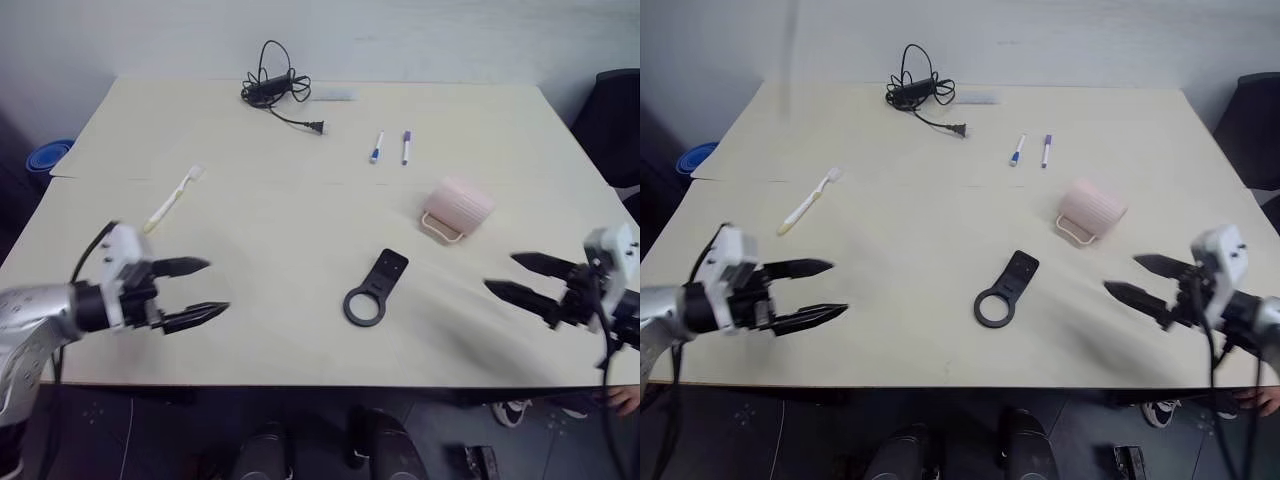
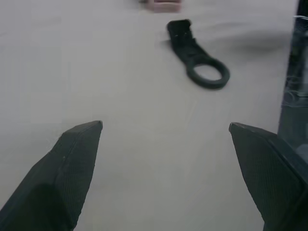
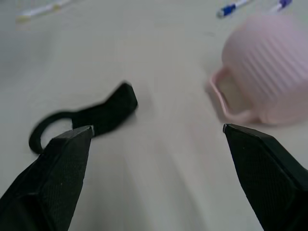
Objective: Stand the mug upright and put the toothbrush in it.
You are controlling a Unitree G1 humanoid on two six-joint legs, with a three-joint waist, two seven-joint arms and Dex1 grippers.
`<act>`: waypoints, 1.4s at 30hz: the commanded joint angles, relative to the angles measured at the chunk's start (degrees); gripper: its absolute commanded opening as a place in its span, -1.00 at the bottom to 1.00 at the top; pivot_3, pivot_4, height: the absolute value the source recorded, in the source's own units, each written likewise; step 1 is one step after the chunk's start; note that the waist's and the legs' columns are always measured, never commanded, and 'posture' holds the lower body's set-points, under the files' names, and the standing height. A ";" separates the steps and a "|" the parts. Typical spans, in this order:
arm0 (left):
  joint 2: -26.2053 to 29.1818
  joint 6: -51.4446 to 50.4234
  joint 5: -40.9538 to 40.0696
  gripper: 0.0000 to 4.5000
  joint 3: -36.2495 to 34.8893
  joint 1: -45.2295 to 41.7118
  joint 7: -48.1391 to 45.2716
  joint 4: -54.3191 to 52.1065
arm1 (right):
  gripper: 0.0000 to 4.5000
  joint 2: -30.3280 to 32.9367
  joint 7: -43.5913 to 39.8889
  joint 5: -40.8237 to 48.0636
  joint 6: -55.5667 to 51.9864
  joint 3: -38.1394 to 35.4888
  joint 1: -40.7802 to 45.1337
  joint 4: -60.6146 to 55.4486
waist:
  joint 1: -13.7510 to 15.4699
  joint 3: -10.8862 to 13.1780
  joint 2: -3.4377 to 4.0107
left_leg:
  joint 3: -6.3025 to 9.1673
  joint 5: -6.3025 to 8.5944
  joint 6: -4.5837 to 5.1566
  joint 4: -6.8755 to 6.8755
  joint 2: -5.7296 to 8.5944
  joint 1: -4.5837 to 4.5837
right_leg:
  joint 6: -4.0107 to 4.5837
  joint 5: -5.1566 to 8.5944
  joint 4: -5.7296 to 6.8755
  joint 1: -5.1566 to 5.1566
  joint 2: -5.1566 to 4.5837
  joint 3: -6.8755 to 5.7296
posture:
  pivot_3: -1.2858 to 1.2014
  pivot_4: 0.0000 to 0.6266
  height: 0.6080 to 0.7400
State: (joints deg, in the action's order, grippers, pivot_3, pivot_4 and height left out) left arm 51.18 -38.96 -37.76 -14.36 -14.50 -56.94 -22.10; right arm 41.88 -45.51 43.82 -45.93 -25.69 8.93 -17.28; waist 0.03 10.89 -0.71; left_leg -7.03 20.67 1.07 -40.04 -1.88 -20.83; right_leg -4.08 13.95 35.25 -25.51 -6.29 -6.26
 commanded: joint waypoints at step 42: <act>-7.66 4.31 2.26 1.00 15.22 -19.72 -7.37 7.91 | -0.86 -17.64 19.13 -5.32 -0.06 9.88 9.33 1.67 | 0.18 -0.02 -0.04 | -0.08 -0.11 -0.04 -0.05 -0.19 -0.13 | -0.04 -0.02 -0.12 -0.05 0.49 -0.04 | 0.03 -0.52 1.00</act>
State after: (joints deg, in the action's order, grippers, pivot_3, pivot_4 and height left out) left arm 43.70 -35.86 -35.55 0.90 -32.93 -63.59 -14.12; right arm 21.49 -28.84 37.39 -44.87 -10.06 18.66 -12.16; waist 0.22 10.86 -0.75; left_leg -7.10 20.55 1.05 -40.10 -2.06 -21.00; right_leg -4.13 13.93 35.10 -25.57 -5.81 -6.31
